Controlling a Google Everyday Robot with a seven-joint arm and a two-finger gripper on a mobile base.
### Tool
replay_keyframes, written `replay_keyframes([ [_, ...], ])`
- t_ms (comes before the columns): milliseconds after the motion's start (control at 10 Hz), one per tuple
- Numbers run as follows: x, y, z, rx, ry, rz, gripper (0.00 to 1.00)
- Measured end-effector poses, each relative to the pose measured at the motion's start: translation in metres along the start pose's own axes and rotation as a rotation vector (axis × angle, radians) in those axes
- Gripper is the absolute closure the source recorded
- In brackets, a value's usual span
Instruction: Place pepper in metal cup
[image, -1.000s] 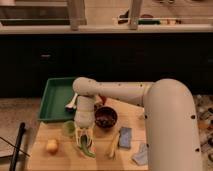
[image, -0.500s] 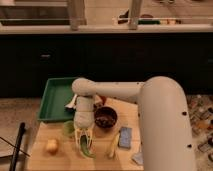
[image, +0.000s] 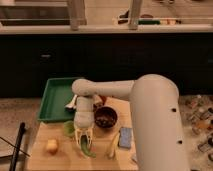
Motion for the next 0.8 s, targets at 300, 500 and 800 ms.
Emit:
replay_keyframes([
  [300, 0.0015, -0.0007, -0.0019, -0.006, -0.009, -0.001, 0.2],
  [500, 0.003, 0.0015, -0.0045, -0.006, -0.008, 0.001, 0.2],
  [800, 0.0041, 0.0013, -0.0072, -0.009, -0.001, -0.003, 0.2],
])
